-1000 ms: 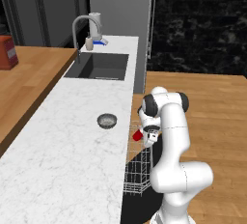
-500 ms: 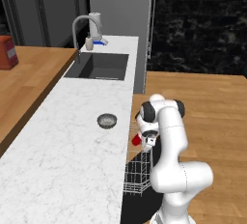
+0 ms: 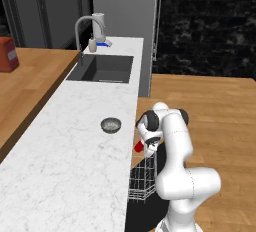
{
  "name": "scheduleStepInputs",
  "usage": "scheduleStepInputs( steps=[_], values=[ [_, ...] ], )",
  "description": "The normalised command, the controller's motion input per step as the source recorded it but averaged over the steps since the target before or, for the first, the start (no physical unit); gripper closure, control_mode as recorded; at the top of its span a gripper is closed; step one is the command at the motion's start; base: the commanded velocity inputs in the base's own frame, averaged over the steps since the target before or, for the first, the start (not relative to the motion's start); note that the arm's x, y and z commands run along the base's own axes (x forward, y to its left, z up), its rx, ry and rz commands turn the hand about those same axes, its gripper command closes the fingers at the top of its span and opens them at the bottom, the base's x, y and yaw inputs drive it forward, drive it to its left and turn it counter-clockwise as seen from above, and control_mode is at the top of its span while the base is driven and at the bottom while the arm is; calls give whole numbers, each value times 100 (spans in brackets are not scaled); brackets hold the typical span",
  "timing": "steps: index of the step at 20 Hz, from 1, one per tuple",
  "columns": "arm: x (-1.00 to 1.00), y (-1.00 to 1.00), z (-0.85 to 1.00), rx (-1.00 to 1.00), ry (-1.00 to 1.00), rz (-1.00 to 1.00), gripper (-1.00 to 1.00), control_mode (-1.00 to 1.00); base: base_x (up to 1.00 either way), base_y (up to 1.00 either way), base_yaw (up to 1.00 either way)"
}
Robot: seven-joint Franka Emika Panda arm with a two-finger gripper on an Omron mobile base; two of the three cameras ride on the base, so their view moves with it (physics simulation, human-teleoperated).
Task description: Pick up the cup and bowl from the counter, place them in the dishwasher, and close the dishwasher door.
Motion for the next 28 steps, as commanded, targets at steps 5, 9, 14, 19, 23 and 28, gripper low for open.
scheduleStepInputs(
  steps=[5,9,14,19,23,28],
  values=[
    [17,0,-46,0,0,0,-100,-100,0,0,0],
    [-5,-21,-10,0,-2,0,-100,-100,0,0,0],
    [-37,-93,0,4,-10,0,-100,-100,0,0,0],
    [-48,-31,64,2,-7,0,-100,-100,0,0,0],
    [-41,-4,100,0,0,27,-100,-100,0,0,0],
    [-8,-3,100,0,0,43,-100,-100,0,0,0]
  ],
)
